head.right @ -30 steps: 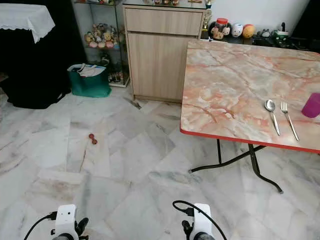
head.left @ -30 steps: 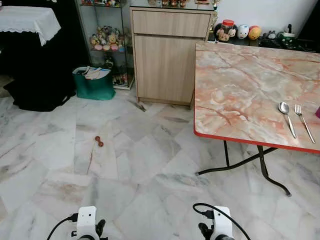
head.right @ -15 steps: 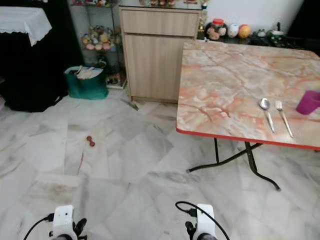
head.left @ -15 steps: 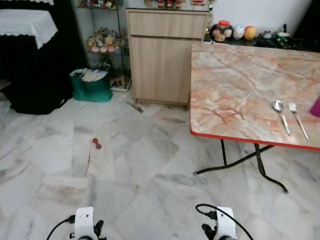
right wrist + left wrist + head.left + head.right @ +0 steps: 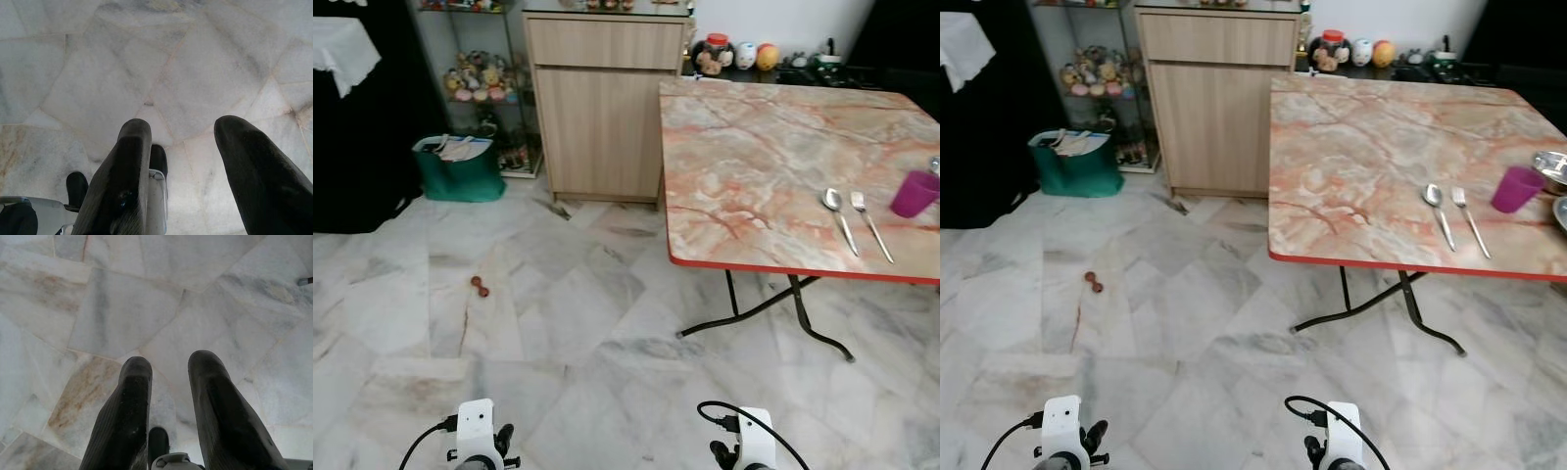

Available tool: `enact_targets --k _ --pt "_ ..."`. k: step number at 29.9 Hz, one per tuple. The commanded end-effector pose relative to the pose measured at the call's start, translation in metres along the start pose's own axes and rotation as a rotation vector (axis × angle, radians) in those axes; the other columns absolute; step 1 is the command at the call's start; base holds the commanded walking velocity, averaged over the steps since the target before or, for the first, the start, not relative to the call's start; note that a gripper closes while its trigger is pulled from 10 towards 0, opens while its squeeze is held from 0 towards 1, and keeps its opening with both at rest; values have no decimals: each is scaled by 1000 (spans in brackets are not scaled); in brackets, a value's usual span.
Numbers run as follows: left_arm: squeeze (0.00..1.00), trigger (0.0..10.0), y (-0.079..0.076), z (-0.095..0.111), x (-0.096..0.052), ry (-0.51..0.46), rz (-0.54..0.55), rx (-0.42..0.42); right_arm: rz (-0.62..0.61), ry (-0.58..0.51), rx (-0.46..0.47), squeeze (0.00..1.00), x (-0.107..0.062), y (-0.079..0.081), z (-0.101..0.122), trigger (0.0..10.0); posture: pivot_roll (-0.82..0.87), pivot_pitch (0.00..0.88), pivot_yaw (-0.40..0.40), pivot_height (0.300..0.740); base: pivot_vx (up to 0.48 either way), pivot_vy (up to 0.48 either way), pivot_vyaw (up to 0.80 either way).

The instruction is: Setting the table

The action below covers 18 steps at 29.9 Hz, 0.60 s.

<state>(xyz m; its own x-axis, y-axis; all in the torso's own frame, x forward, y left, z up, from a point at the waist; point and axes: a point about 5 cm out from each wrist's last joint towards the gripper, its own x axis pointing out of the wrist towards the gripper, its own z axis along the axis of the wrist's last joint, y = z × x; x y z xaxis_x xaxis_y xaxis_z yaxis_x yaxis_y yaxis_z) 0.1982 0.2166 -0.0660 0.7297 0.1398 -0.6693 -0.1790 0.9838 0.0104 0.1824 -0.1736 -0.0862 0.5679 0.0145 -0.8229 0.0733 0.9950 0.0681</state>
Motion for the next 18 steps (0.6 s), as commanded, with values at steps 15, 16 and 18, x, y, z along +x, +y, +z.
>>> enact_targets --k 15,16,18 --pt "0 10000 0 -4 -1 15 9 5 -9 -7 6 0 0 -2 3 10000 57 0 -40 732 0 -172 -224" --pt "0 10000 0 -4 -1 16 9 5 -11 -6 5 0 0 -2 3 10000 57 0 -41 732 0 -251 0" --pt "0 10000 0 -4 -1 16 9 5 -11 -8 8 0 0 -2 3 10000 57 0 -41 732 0 -249 0"
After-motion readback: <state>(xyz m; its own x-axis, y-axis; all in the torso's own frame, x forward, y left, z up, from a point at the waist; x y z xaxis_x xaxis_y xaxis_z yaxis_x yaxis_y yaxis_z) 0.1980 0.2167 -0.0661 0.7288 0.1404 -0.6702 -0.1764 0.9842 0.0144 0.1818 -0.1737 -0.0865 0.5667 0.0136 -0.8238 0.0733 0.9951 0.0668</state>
